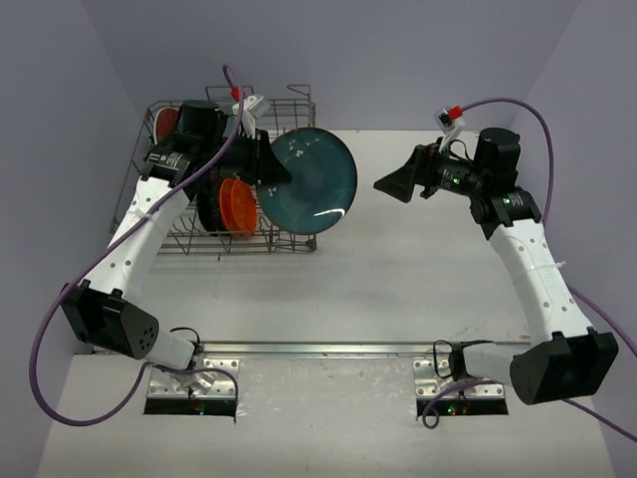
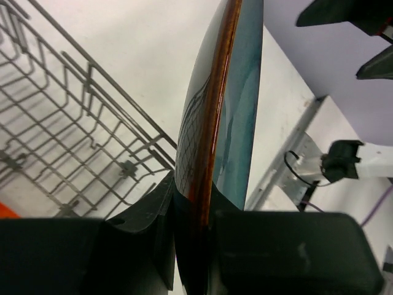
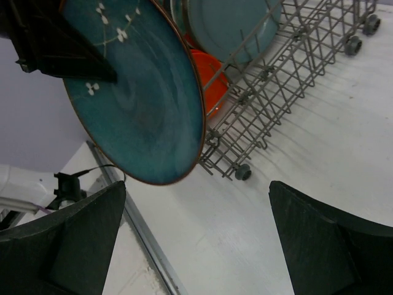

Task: Unload the plates from the dish rack

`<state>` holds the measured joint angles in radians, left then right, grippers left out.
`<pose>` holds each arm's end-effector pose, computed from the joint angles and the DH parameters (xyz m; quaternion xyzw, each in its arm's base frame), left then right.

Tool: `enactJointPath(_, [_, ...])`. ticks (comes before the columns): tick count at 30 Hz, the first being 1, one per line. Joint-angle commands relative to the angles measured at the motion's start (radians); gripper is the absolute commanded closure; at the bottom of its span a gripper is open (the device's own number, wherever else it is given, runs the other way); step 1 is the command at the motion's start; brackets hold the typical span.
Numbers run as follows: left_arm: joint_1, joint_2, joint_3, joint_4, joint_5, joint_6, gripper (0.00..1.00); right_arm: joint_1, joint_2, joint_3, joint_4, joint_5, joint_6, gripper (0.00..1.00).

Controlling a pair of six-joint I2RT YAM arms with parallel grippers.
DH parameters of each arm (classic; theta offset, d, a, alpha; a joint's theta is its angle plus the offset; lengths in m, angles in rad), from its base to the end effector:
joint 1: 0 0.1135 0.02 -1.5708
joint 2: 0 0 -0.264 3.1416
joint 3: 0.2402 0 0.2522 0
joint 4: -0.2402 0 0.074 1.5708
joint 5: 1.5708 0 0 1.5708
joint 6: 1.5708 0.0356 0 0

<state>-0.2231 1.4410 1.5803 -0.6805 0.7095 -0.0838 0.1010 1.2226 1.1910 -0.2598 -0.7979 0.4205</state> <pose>0.2939 -0.0905 0.4167 0.2274 0.8023 -0.3694 0.4101 0.2674 0.0527 0.3855 -0.1113 0.7667 0.4429 0.4511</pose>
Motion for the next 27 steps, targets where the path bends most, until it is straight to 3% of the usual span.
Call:
enactJointPath(1, [0.005,-0.008,0.013,0.185,0.276,-0.06,1.0,0.07,0.052,0.059,0.072,-0.039,0.041,0.01])
enactJointPath(9, [-0.009,0.031,-0.02,0.185,0.348,-0.063,1.0,0.153,0.169,0.107,0.046,-0.064,0.029,0.04])
enactJointPath(15, [-0.019,0.047,-0.038,0.187,0.361,-0.066,1.0,0.21,0.24,0.162,0.028,-0.057,0.037,0.29])
enactJointPath(17, [-0.021,0.049,-0.043,0.194,0.36,-0.074,1.0,0.211,0.257,0.168,0.035,-0.053,0.055,0.49])
enactJointPath(19, [-0.021,0.05,-0.046,0.202,0.359,-0.081,1.0,0.21,0.274,0.178,0.035,-0.05,0.069,0.78])
enactJointPath(21, [-0.021,0.047,-0.048,0.204,0.343,-0.083,0.99,0.211,0.272,0.177,0.031,-0.034,0.072,1.0])
enactJointPath(24, [-0.019,0.039,-0.052,0.203,0.304,-0.085,0.79,0.202,0.252,0.154,0.026,-0.019,0.089,1.0])
enactJointPath(26, [-0.015,0.032,-0.047,0.189,0.238,-0.093,0.25,0.168,0.241,0.134,0.031,-0.033,0.115,1.0])
enactJointPath(27, [-0.011,0.031,-0.036,0.179,0.21,-0.094,0.12,0.129,0.237,0.114,0.05,-0.058,0.151,1.0])
